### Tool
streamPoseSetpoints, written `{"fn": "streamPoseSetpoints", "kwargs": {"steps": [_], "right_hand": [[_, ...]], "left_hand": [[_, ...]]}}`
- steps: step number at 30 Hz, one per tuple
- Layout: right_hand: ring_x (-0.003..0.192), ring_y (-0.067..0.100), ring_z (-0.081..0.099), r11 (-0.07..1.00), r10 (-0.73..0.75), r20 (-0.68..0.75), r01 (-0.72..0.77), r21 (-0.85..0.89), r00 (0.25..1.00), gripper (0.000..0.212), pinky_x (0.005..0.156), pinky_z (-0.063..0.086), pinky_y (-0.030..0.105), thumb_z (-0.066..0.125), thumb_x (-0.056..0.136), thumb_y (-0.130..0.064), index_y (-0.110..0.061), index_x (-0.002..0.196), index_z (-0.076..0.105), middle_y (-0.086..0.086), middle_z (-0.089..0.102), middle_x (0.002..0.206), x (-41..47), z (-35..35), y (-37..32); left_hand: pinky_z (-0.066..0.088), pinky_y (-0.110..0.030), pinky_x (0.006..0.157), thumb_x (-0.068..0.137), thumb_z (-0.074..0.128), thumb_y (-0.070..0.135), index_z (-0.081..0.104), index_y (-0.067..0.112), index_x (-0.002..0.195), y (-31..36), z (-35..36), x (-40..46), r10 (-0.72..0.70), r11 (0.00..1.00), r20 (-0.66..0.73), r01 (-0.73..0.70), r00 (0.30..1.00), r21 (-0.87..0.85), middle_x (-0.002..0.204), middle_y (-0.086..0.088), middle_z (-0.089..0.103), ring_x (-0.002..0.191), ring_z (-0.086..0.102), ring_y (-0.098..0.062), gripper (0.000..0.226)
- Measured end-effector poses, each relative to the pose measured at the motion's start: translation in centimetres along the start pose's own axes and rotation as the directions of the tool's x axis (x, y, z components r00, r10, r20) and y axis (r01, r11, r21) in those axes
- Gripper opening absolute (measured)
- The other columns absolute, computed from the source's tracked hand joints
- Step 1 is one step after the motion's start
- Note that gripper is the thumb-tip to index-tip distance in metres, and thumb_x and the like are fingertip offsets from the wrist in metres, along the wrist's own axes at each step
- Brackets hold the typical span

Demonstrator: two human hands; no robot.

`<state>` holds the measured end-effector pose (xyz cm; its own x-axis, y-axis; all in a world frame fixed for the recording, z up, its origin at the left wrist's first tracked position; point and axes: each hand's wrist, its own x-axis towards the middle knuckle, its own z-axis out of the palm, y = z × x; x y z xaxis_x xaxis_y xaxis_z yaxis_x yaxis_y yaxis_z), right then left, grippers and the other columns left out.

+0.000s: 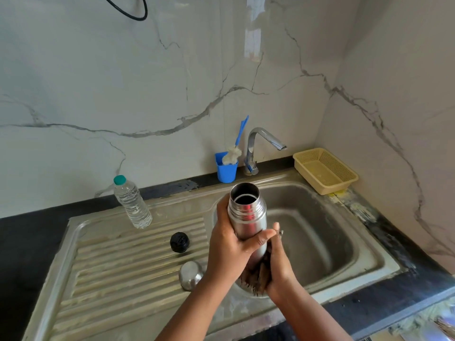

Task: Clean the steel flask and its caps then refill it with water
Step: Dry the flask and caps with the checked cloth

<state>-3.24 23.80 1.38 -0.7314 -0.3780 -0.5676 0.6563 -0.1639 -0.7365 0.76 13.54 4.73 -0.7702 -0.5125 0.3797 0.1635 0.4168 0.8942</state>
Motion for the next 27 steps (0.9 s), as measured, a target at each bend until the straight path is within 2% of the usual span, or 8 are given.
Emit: {"fn": "streamPoseSetpoints", "kwargs": {"steps": [5, 9, 14, 16, 18, 22, 24, 27], "right_hand": [[0.049, 0.023, 0.068, 0.996, -0.091, 0.150, 0.091, 0.007, 0.985, 0.096, 0.039, 0.049, 0.024, 0.012, 0.087, -0.077, -0.004, 0.102, 0.071, 0.017, 0.070, 0.066, -1.0, 0.5, -1.3], [0.086, 0.030, 0.074, 0.976, -0.192, 0.143, 0.174, 0.135, 0.971, 0.091, 0.078, 0.056, 0.040, 0.020, 0.086, -0.080, -0.008, 0.103, 0.074, 0.020, 0.074, 0.099, -1.0, 1.0, -4.0], [0.084, 0.031, 0.067, 0.933, -0.358, 0.156, 0.359, 0.023, 0.921, 0.075, 0.079, 0.052, 0.043, 0.052, 0.078, -0.078, -0.011, 0.099, 0.076, 0.014, 0.072, 0.093, -1.5, 0.8, -6.3], [0.087, 0.024, 0.066, 0.779, -0.602, 0.179, 0.622, -0.082, 0.778, 0.043, 0.082, 0.051, 0.044, 0.066, 0.083, -0.052, -0.012, 0.098, 0.074, 0.010, 0.072, 0.094, -1.1, 0.6, -6.0], [0.088, 0.016, 0.066, 0.435, -0.833, 0.249, 0.864, -0.254, 0.493, 0.019, 0.081, 0.051, 0.038, 0.070, 0.085, -0.031, -0.018, 0.098, 0.071, 0.002, 0.070, 0.093, -0.9, -0.1, -6.2], [0.105, 0.025, 0.061, -0.306, -0.739, 0.674, 0.886, -0.348, 0.010, 0.031, 0.090, 0.048, 0.036, 0.074, 0.082, -0.031, -0.009, 0.104, 0.074, 0.007, 0.065, 0.114, -0.1, -2.5, -8.1], [0.106, 0.026, 0.060, -0.420, -0.633, 0.774, 0.846, -0.328, -0.014, 0.037, 0.089, 0.049, 0.036, 0.077, 0.079, -0.036, -0.008, 0.104, 0.075, 0.008, 0.064, 0.115, 0.5, -3.2, -9.1], [0.101, 0.018, 0.063, -0.258, -0.650, 0.751, 0.896, -0.361, 0.115, 0.037, 0.084, 0.051, 0.031, 0.076, 0.082, -0.037, -0.009, 0.105, 0.072, 0.002, 0.065, 0.109, 0.8, -3.1, -10.0]], "left_hand": [[0.056, -0.029, 0.073, 0.064, 0.051, 0.091, 0.039, 0.044, 0.135, -0.3, 0.0, 0.0, -0.017, 0.963, 0.071, -0.003, 0.997, 0.270, 0.119, 0.019, 0.058, 0.098, 0.063, -0.002, 0.086], [0.057, -0.035, 0.072, 0.069, 0.041, 0.093, 0.041, 0.047, 0.134, -1.5, -0.6, -0.8, -0.111, 0.930, 0.218, 0.024, 0.970, 0.366, 0.110, 0.016, 0.058, 0.091, 0.062, -0.002, 0.080], [0.055, -0.034, 0.079, 0.072, 0.059, 0.082, 0.041, 0.049, 0.138, -1.9, -0.6, -1.1, -0.128, 0.944, 0.301, 0.024, 0.945, 0.328, 0.111, 0.017, 0.061, 0.097, 0.062, -0.002, 0.076], [0.055, -0.033, 0.073, 0.072, 0.057, 0.082, 0.042, 0.050, 0.135, -1.1, -0.5, -0.9, -0.103, 0.932, 0.285, -0.008, 0.953, 0.363, 0.104, 0.016, 0.061, 0.090, 0.063, -0.003, 0.073], [0.052, -0.030, 0.066, 0.071, 0.056, 0.082, 0.044, 0.049, 0.132, -0.4, -0.3, -0.5, -0.074, 0.916, 0.284, -0.047, 0.956, 0.397, 0.099, 0.014, 0.060, 0.084, 0.062, -0.006, 0.070], [0.045, -0.030, 0.062, 0.070, 0.058, 0.071, 0.048, 0.041, 0.117, -0.3, -0.1, 0.4, -0.053, 0.929, 0.311, -0.067, 0.949, 0.364, 0.091, 0.012, 0.055, 0.080, 0.062, -0.014, 0.056], [0.050, -0.033, 0.068, 0.072, 0.062, 0.066, 0.050, 0.039, 0.116, -1.0, 0.0, 0.6, -0.043, 0.953, 0.352, -0.067, 0.935, 0.294, 0.096, 0.010, 0.059, 0.085, 0.062, -0.014, 0.053], [0.053, -0.032, 0.074, 0.077, 0.065, 0.069, 0.052, 0.036, 0.124, -1.2, 0.5, 0.7, 0.007, 0.965, 0.351, -0.098, 0.936, 0.243, 0.108, 0.010, 0.065, 0.094, 0.064, -0.008, 0.059]]}}
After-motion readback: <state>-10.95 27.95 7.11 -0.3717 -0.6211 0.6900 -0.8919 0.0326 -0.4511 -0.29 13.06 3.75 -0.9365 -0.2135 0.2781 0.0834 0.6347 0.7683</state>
